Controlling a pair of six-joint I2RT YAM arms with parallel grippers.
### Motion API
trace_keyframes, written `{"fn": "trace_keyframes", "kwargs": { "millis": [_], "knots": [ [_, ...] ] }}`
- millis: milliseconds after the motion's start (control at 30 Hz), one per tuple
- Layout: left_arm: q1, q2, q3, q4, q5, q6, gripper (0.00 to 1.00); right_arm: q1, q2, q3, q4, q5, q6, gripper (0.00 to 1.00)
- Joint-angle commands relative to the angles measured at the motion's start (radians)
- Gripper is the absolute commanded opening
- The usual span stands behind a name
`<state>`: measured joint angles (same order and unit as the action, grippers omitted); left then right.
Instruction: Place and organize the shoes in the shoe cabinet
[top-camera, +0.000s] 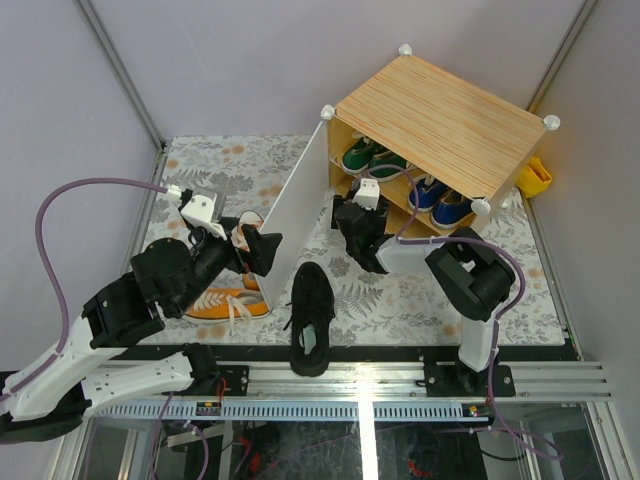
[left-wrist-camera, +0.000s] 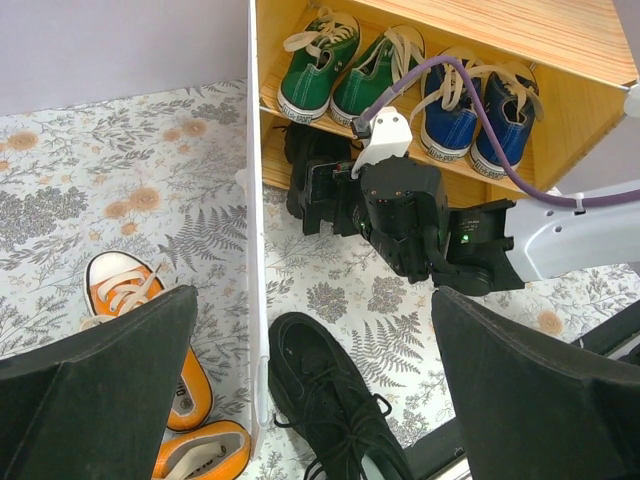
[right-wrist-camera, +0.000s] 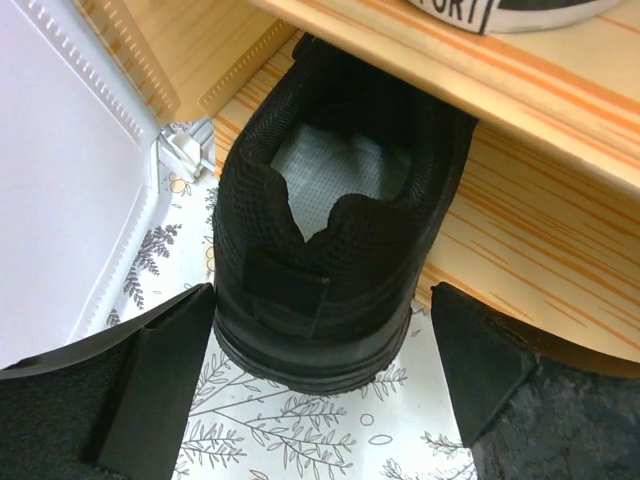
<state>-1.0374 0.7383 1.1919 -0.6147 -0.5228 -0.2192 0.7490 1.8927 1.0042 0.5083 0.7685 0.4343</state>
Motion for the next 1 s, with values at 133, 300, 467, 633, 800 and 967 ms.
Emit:
{"fn": "trace_keyframes", "kwargs": {
  "millis": [133,300,467,633,800,967],
  "knots": [
    [0.001,-0.007,-0.023,0.036,-0.042,0.037,1.00,-0.010,0.046,0.078,0.080,0.034,-0.017,0.55],
    [0.000,-0.008,-0.023,0.036,-0.045,0.045,1.00,-0.012,0.073,0.125,0.097,0.052,-0.040,0.33],
    [0.001,-0.019,-0.022,0.036,-0.053,0.047,1.00,-0.011,0.091,0.161,0.151,0.050,-0.139,0.23],
    [0.002,-0.026,-0.027,0.036,-0.057,0.049,1.00,-0.015,0.130,0.203,0.193,0.052,-0.280,0.19],
    [0.002,-0.027,-0.030,0.036,-0.062,0.050,1.00,-0.023,0.153,0.242,0.190,0.017,-0.306,0.18],
    [0.002,-0.025,-0.031,0.036,-0.062,0.051,1.00,-0.024,0.187,0.304,0.182,0.071,-0.306,0.18]
  ]
}}
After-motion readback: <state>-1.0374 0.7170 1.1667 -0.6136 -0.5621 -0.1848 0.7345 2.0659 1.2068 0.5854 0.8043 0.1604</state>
